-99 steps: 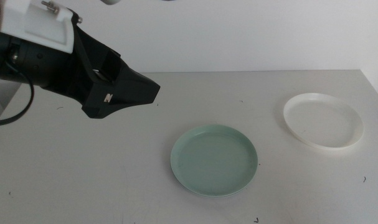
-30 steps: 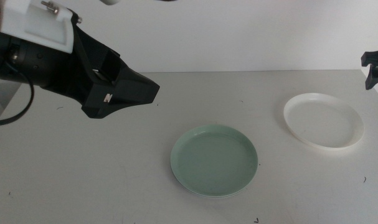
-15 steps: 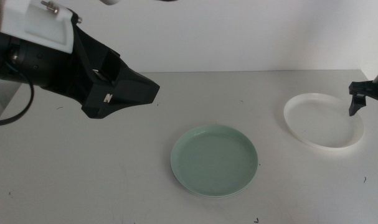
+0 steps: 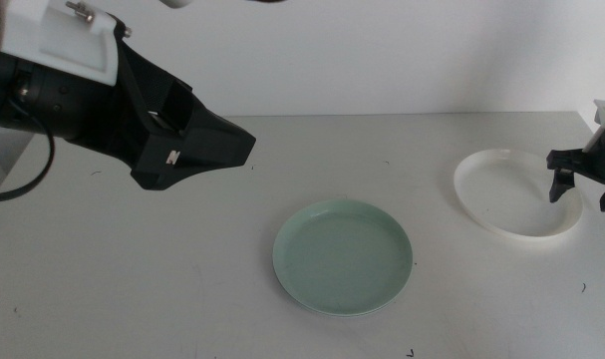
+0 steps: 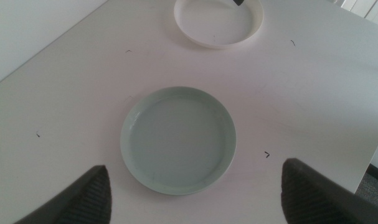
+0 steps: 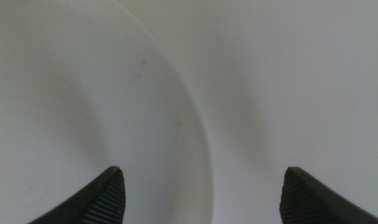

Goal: Stack the three bowls on top of each other.

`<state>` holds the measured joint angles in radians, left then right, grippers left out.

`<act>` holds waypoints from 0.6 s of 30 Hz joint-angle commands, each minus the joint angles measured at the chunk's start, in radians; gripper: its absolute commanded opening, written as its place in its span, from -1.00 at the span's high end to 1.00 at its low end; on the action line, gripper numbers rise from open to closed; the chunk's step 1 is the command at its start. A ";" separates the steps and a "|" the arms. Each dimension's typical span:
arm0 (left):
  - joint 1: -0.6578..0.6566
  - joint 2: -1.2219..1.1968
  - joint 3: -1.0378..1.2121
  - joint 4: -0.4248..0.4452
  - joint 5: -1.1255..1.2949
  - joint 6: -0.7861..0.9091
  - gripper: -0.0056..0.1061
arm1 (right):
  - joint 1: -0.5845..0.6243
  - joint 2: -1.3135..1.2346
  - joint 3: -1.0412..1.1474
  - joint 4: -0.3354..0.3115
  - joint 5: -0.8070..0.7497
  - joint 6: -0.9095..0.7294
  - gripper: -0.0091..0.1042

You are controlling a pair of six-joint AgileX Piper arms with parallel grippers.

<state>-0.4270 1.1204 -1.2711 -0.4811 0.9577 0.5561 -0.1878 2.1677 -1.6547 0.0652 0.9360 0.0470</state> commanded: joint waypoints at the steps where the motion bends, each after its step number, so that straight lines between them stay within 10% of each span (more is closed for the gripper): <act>1: -0.003 -0.022 -0.030 -0.034 -0.049 -0.004 -0.98 | -0.007 -0.048 -0.033 0.008 -0.021 -0.009 -0.24; 7: -0.003 -0.022 -0.030 -0.034 -0.049 -0.004 -0.98 | -0.007 -0.035 -0.033 0.008 -0.029 -0.009 -0.15; 18: -0.003 -0.022 -0.030 -0.034 -0.049 -0.004 -0.98 | -0.007 -0.029 -0.033 0.005 -0.044 -0.009 0.59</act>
<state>-0.4270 1.1204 -1.2711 -0.4811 0.9577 0.5561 -0.1878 2.1959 -1.6583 0.0792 0.9104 0.0470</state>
